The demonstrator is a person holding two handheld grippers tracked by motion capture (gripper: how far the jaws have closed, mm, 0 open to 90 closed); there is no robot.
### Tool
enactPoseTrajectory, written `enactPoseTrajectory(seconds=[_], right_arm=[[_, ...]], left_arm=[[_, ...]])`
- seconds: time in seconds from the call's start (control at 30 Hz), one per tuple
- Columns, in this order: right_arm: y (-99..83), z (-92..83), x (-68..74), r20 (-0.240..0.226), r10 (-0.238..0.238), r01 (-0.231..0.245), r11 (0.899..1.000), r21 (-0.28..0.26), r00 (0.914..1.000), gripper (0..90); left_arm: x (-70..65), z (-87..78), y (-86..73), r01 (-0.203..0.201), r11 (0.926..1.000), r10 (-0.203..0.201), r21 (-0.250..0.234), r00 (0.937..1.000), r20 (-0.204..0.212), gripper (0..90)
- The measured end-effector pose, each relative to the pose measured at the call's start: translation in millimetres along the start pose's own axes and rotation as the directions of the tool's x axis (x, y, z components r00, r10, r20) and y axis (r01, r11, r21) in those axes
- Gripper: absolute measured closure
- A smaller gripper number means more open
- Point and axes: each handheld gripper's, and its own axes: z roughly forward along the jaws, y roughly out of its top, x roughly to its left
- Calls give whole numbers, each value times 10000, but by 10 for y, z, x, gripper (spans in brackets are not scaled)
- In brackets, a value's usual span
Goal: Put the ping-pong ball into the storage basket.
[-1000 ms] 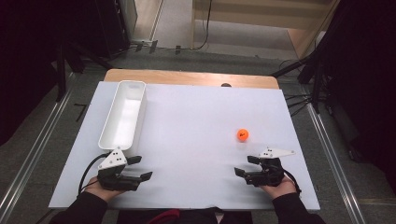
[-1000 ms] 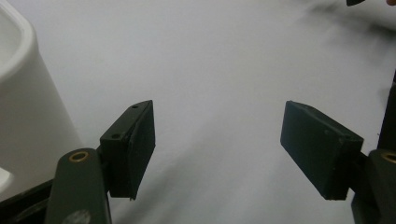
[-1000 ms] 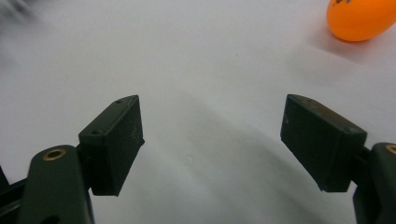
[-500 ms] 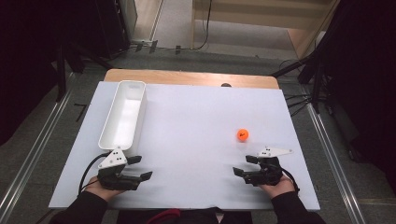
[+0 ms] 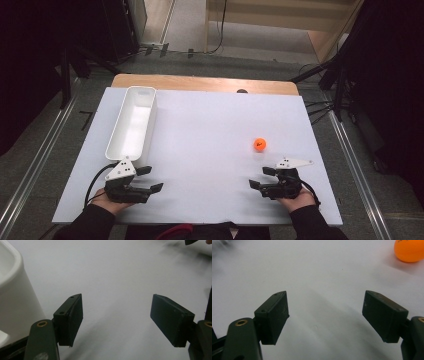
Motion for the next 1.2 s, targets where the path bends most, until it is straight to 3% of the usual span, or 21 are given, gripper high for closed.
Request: enactPoseTrajectory(seconds=[0.33,0.5,0.97,1.2], right_arm=[[4,7,-16,-116,82,-82,10000,37,9999,200],[3,1,-33,-136,369,-367,9993,108,9992,200],[-1,-21,-91,507,590,-587,9982,-78,9970,199],[3,-58,-107,953,888,-860,9957,-335,9915,199]], left_arm=[[-1,-9,11,-71,9999,72,-155,9999,78,268],[-5,-10,8,-124,9999,125,-69,9999,81,268],[-14,-23,11,-115,9999,115,-42,9999,43,268],[-50,-18,24,-174,9998,175,-131,9998,123,267]])
